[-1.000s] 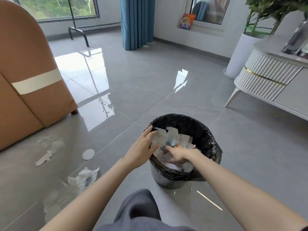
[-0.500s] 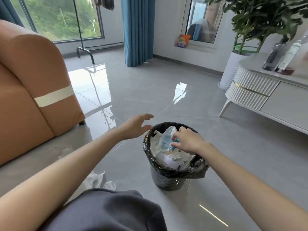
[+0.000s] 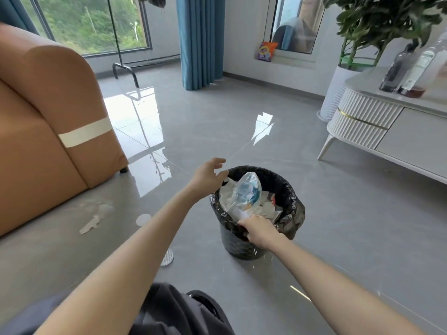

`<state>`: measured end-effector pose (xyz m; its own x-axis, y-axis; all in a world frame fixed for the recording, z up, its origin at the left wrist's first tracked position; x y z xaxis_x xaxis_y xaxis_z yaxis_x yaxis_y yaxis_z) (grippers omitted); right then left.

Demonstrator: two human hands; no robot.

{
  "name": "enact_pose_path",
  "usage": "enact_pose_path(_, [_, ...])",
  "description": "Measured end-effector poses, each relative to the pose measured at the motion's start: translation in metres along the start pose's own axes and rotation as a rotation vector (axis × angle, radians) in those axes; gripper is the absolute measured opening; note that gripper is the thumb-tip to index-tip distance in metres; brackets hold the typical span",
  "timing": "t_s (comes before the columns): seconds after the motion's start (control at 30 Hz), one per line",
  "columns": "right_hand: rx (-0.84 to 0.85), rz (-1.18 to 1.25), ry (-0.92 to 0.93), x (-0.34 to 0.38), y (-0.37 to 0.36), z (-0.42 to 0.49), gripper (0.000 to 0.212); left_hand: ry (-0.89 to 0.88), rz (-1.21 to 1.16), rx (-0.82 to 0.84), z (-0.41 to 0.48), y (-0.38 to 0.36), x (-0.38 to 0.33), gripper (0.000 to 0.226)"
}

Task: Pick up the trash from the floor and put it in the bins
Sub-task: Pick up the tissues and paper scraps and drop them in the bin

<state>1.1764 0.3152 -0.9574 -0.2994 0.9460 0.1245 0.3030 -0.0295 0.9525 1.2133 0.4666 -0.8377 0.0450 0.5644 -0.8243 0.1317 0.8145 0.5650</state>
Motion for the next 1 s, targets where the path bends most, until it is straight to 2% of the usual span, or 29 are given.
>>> enact_pose_path(0.1, [-0.072,-0.081,-0.024,-0.007,-0.002,-0.006,0.026,0.034,-0.102,-0.039,-0.015,-0.015,0.014,0.042])
enact_pose_path(0.2, [-0.153,-0.060,-0.085,-0.023,0.001,-0.017,0.027,0.022,-0.045,-0.057,-0.024,-0.023,0.026,0.040])
enact_pose_path(0.4, [-0.297,-0.089,-0.327,-0.067,0.023,-0.051,0.028,0.028,-0.072,0.012,-0.032,-0.047,0.015,0.041])
enact_pose_path(0.57, [-0.279,-0.067,-0.500,-0.110,0.020,-0.087,0.034,-0.018,-0.116,0.100,-0.039,-0.081,-0.001,0.041])
enact_pose_path(0.77, [-0.225,-0.006,-0.620,-0.132,-0.027,-0.124,0.036,0.060,-0.054,0.146,-0.052,-0.103,0.028,0.039])
enact_pose_path(0.87, [-0.254,0.035,-0.642,-0.132,-0.037,-0.124,0.029,0.097,-0.015,0.144,-0.053,-0.101,0.041,0.039])
enact_pose_path(1.0, [-0.273,0.068,-0.589,-0.133,-0.030,-0.110,0.031,0.114,-0.004,0.128,-0.048,-0.097,0.047,0.039])
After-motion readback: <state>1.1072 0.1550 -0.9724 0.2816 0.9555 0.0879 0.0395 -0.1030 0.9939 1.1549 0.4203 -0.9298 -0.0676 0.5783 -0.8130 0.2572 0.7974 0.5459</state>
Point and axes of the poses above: each hand's wrist, its own z-axis towards the middle knuckle, its own y-axis out of the back of the hand, x = y × z, the point moved 3 cm from there along z, towards the middle knuckle
